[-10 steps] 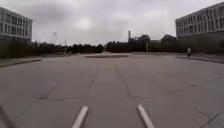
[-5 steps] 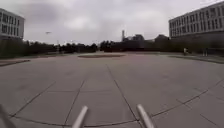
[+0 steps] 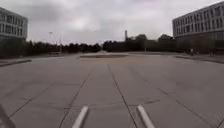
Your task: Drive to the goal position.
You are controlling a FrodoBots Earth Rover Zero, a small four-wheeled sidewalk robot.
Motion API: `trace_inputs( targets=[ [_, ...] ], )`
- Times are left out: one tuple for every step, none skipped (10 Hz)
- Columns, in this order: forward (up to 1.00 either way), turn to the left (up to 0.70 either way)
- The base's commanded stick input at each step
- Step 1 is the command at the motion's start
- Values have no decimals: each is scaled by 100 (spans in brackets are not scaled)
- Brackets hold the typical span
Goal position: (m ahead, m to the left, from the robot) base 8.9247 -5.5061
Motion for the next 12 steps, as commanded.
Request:
trace_inputs(
  targets=[
    [100,0],
    [100,0],
    [100,0],
    [100,0],
    [100,0],
    [100,0],
    [100,0],
    [100,0],
    [100,-18],
    [100,-27],
    [100,-27],
    [100,-27]
  ],
)
